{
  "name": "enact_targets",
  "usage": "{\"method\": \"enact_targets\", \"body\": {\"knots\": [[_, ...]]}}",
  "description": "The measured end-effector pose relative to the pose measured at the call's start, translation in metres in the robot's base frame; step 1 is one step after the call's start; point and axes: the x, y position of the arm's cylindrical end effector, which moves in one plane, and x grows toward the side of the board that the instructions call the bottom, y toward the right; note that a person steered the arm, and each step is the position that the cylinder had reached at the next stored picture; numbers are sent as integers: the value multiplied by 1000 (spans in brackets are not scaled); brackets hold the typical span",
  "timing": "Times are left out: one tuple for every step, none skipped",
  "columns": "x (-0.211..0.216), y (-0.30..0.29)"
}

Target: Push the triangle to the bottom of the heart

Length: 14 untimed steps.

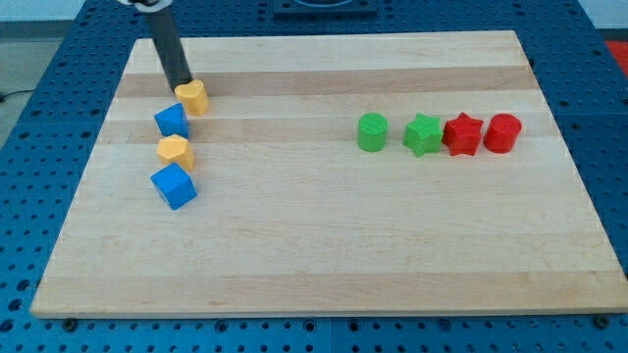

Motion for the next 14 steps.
{"method": "enact_targets", "body": {"knots": [[1,-67],[3,-90],[21,-85],[39,-72],[64,-69],[90,-61],[90,-47],[81,-42],[66,-20],[61,11],[61,14],[59,18],[58,77],[34,100]]}}
